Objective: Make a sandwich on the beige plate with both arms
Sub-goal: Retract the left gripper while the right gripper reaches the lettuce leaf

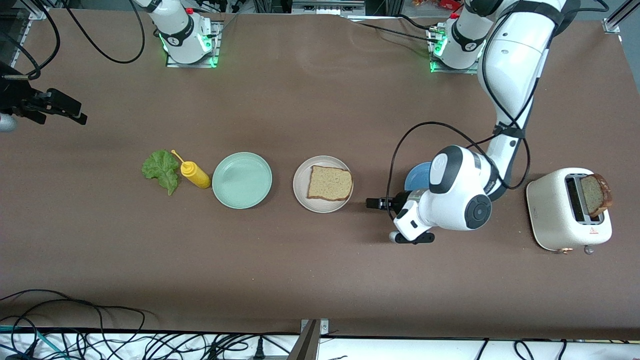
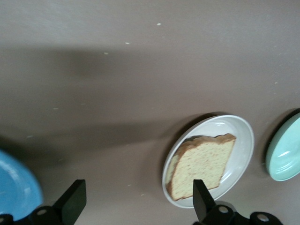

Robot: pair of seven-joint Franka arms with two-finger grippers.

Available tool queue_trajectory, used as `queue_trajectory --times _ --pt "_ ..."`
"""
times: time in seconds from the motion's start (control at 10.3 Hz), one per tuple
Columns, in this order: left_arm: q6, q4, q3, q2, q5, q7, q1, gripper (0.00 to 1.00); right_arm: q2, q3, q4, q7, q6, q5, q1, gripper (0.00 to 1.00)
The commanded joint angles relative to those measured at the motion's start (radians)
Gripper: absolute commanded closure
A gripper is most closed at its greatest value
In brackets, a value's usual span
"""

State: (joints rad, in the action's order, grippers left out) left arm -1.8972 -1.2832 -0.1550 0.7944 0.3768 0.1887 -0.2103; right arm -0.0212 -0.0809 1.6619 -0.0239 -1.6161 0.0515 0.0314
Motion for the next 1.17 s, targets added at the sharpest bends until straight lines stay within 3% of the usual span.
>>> queue_trajectory --times 0.0,0.39,0.58,0.78,1.07 --pt "0.073 -0.010 -0.003 -0.043 -0.076 0.000 0.035 0.00 -0.006 -0.005 -0.002 0.006 0.015 0.007 0.002 0.00" --pt "0.196 -0.010 -0.003 -0.109 -0.209 -0.002 0.106 0.00 0.035 -0.052 0.022 0.006 0.013 -0.050 -0.004 0.00" --pt "0.245 -0.011 -0.003 -0.145 -0.309 -0.002 0.135 0.00 0.111 -0.069 0.035 -0.010 -0.008 -0.068 -0.013 0.00" --pt "0.267 -0.013 -0.003 -0.178 -0.373 -0.006 0.153 0.00 0.193 -0.042 0.060 -0.034 0.001 -0.102 0.031 0.00" --pt "0.274 -0.015 -0.003 -0.218 -0.478 -0.017 0.195 0.00 0.211 -0.045 0.198 -0.027 -0.219 -0.101 0.028 0.00"
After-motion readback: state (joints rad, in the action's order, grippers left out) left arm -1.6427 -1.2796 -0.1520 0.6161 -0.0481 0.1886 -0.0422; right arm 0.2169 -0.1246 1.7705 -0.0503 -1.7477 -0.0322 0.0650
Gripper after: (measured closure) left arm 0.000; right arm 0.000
